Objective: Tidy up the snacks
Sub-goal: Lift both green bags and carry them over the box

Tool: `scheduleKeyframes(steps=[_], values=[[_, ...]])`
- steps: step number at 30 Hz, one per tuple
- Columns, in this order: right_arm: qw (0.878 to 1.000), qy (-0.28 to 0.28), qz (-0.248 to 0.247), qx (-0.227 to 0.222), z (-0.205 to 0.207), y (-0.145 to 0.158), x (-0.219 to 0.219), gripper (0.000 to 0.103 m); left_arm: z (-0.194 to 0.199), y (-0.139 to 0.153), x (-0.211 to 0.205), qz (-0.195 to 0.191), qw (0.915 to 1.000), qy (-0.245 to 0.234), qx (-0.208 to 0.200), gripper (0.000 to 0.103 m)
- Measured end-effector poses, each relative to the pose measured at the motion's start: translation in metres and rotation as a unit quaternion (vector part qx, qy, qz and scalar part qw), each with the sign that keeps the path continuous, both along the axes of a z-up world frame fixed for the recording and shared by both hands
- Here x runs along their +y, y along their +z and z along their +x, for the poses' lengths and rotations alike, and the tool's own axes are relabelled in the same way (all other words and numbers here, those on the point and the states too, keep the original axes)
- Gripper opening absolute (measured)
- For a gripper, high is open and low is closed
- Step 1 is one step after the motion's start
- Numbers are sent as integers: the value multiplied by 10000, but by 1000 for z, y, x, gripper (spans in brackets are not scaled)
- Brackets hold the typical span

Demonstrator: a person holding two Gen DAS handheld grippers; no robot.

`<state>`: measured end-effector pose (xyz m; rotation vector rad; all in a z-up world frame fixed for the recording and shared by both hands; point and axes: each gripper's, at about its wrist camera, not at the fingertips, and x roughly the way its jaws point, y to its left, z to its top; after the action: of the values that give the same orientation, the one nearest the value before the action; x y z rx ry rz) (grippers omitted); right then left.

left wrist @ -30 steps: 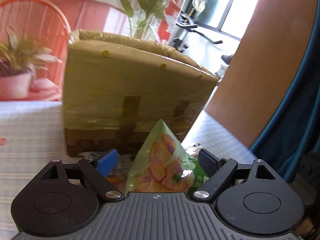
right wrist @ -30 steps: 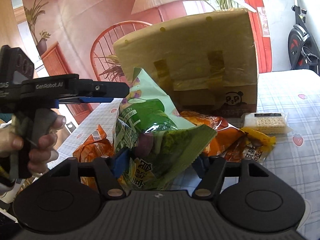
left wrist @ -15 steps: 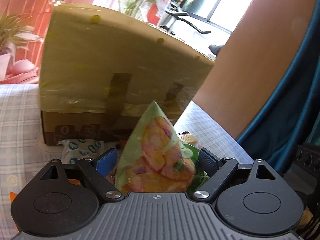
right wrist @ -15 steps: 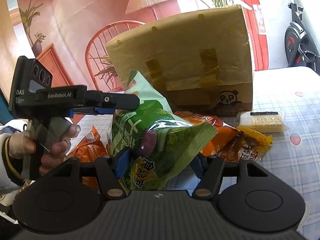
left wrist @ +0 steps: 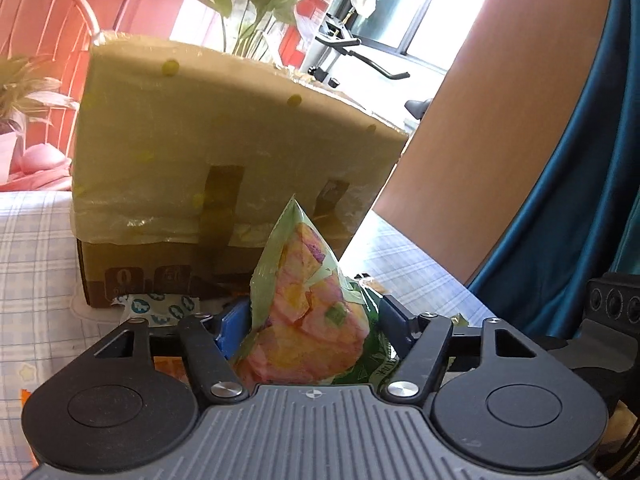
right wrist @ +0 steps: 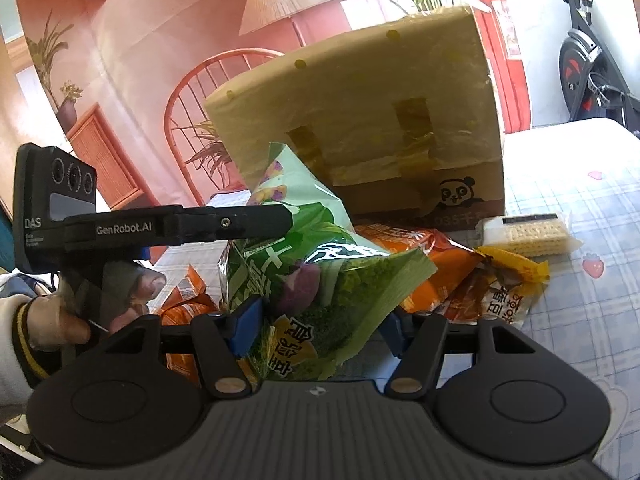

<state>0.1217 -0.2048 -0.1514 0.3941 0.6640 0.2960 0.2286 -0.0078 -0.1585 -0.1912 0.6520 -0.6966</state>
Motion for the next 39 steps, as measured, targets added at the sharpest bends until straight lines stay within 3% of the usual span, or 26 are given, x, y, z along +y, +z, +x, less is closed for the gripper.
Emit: scheduleKeyframes(steps=[13,20,29,39], values=[[9963,-70,-474,-709,3,42,-8,62,-18,36,0,-193,9992,-44,-344,67],[9914,134,-743,-1064,13,70,-12,61,-23,66,2,-343,9974,190,-598,67],[9712,532,-1225,-1971,47,136,-14,61,-13,127,1,-421,9897,685,-1182,67],[9460,909,-1628,-2652,118,183,-34,61,45,182,-10,-372,9828,1035,-1484,67]])
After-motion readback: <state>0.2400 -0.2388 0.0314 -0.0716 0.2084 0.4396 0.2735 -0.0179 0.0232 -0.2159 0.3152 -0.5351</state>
